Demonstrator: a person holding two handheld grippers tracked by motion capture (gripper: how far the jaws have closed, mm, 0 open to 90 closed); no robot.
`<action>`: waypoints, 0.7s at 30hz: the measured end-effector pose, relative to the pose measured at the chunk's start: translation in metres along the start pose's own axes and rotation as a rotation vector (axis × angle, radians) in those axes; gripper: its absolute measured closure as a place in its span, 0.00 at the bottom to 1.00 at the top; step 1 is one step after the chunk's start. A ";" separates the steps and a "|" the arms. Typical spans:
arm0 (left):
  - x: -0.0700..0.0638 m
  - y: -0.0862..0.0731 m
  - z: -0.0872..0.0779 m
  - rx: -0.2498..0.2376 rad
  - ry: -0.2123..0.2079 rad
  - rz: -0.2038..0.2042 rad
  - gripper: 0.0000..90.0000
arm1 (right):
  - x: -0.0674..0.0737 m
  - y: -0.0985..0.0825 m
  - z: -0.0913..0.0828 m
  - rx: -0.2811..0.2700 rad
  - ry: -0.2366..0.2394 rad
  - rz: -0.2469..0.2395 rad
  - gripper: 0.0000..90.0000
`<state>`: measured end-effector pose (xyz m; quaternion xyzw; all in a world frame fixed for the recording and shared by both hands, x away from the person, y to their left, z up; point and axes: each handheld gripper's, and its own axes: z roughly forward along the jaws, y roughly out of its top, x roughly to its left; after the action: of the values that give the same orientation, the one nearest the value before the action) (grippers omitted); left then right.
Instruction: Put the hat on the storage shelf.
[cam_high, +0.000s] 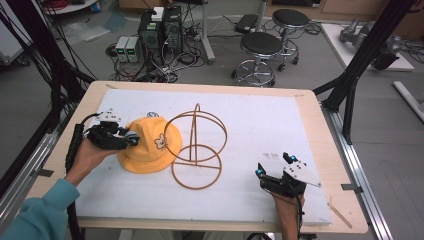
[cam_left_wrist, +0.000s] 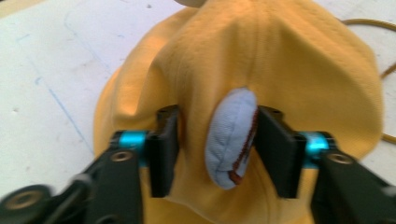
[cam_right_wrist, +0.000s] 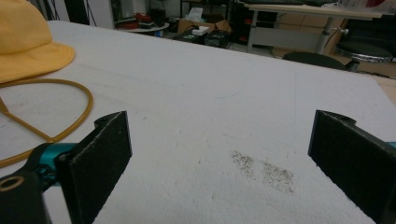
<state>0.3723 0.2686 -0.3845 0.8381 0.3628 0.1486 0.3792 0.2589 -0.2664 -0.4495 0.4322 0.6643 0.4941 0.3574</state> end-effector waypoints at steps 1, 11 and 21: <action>-0.001 0.000 0.000 0.003 -0.004 0.008 0.66 | 0.000 0.000 0.000 0.000 0.001 -0.001 0.05; -0.002 0.001 0.001 0.019 -0.018 -0.009 0.88 | 0.000 0.000 0.000 0.000 0.002 0.006 0.05; -0.001 0.002 -0.010 -0.020 -0.038 -0.035 0.90 | 0.000 0.000 0.000 0.001 0.000 0.005 0.05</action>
<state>0.3677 0.2725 -0.3763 0.8305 0.3687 0.1294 0.3969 0.2587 -0.2662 -0.4495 0.4339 0.6635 0.4949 0.3559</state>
